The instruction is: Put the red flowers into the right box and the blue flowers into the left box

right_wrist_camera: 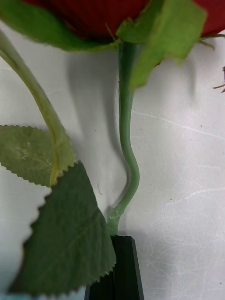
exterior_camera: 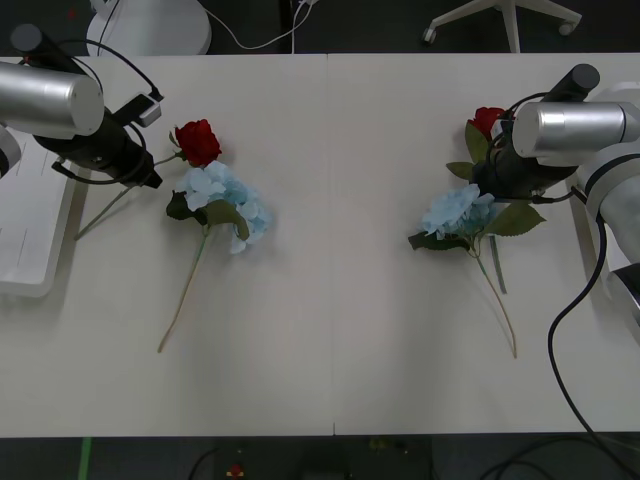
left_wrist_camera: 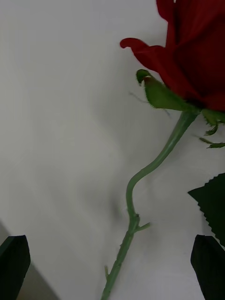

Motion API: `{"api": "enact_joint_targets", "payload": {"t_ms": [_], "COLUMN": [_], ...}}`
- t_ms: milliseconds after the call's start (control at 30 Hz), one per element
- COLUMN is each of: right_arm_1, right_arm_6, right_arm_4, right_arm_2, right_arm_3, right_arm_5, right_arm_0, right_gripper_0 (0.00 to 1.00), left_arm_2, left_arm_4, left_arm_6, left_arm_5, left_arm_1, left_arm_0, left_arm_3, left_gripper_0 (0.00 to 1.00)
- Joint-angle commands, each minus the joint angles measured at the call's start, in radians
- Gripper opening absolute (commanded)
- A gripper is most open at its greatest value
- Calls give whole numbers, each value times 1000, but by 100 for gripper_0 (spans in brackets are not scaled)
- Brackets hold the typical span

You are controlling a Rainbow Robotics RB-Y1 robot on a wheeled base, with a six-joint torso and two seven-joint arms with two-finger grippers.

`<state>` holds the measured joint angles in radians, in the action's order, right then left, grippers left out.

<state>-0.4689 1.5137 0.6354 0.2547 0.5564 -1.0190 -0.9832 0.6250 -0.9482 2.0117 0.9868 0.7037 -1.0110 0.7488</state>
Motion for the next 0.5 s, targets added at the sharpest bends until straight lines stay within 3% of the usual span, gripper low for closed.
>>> {"api": "enact_joint_targets", "payload": {"t_ms": [33, 300, 500], "right_arm_1": [21, 16, -28], "right_arm_6": [-35, -24, 69], "right_arm_4": [-11, -13, -16], "right_arm_2": [-14, -20, -22], "right_arm_3": [3, 3, 3], "right_arm_5": [-1, -10, -142], "right_arm_0": [-49, -61, -114], "right_gripper_0": [0, 0, 0], "left_arm_2": [19, 19, 19], "left_arm_4": [28, 57, 89], "left_arm_6": [-73, -88, -94], "left_arm_5": [24, 64, 70], "left_arm_1": [-55, -72, -89], "left_arm_0": [-75, -77, -75], "left_arm_3": [-60, -83, -114], "left_gripper_0": [100, 100, 100]}}
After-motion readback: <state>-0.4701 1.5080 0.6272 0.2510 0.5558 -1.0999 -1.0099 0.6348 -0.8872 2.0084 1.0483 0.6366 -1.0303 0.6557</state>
